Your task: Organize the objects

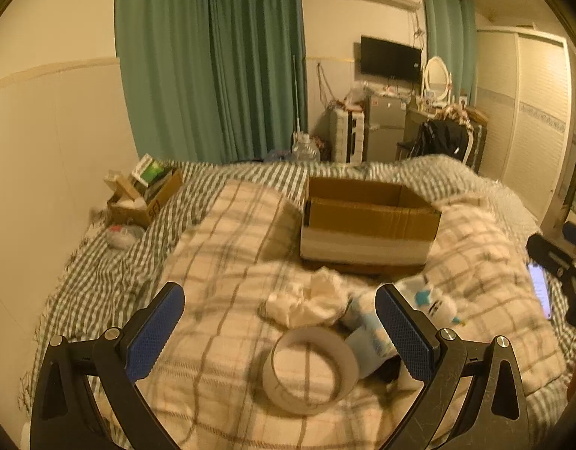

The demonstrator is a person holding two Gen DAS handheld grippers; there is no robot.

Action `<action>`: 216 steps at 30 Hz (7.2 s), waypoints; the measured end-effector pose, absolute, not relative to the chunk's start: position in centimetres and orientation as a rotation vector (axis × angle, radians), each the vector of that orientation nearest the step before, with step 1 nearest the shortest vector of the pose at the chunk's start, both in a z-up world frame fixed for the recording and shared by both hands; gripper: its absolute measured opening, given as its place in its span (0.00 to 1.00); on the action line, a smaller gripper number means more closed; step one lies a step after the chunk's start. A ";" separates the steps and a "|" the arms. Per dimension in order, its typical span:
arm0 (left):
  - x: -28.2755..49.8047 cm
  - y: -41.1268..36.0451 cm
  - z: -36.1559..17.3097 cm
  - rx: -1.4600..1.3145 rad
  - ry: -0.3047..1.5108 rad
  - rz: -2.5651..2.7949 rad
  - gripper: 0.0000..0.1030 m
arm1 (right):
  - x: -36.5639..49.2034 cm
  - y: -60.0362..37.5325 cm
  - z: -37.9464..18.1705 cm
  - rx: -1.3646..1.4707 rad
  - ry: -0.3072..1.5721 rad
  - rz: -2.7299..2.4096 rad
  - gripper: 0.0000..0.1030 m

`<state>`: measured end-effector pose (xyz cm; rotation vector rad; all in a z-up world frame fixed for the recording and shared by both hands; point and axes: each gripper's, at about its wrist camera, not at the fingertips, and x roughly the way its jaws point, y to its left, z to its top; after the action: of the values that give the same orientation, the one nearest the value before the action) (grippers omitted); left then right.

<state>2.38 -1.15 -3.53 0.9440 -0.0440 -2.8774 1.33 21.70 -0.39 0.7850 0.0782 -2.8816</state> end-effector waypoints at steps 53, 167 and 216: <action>-0.8 -2.4 -5.0 1.129 0.005 -2.963 0.14 | 0.1 15.0 -5.7 1.112 0.375 -2.453 0.14; -6.7 9.9 -12.4 1.526 -0.234 -2.883 0.89 | -6.6 23.7 -7.3 1.145 0.239 -2.583 0.42; -27.5 2.9 -8.9 1.504 -0.166 -2.891 0.82 | -26.3 18.8 -3.2 0.948 0.275 -2.608 0.68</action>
<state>-27.50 2.90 -8.85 1.5040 -0.1660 -2.8913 -26.33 18.78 -3.20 0.9478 0.2752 -2.6081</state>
